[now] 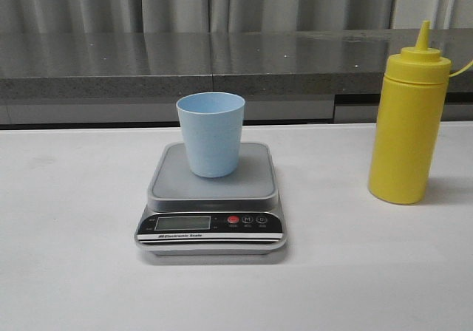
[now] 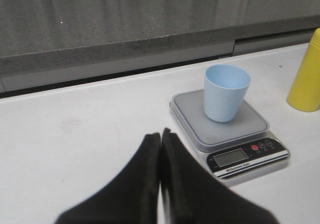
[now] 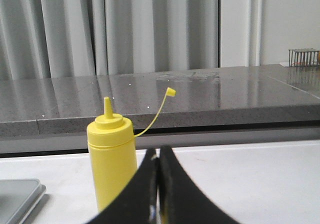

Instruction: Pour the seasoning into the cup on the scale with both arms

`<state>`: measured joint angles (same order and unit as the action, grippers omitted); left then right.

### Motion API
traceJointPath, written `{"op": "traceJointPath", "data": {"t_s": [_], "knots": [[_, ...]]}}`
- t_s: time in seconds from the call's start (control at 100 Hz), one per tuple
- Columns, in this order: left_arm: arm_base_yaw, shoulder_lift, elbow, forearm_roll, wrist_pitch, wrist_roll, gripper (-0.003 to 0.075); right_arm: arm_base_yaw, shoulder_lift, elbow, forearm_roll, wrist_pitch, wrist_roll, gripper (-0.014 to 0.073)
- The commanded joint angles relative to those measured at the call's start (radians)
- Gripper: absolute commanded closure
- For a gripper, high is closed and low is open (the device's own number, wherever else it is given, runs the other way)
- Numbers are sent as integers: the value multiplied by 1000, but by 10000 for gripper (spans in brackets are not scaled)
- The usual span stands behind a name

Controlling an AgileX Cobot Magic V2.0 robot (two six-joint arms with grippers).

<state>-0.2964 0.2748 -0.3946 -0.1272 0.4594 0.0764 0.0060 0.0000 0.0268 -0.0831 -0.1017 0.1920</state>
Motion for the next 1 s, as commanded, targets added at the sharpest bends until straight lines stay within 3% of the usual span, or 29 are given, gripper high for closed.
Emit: {"op": "traceJointPath", "data": {"t_s": [0.0, 0.99], "knots": [[2, 9, -27, -14, -70, -9, 741, -16, -36, -17, -15, -28, -1, 655], [2, 9, -27, -14, -70, -9, 741, -20, -34, -17, -15, -11, -1, 655]]}}
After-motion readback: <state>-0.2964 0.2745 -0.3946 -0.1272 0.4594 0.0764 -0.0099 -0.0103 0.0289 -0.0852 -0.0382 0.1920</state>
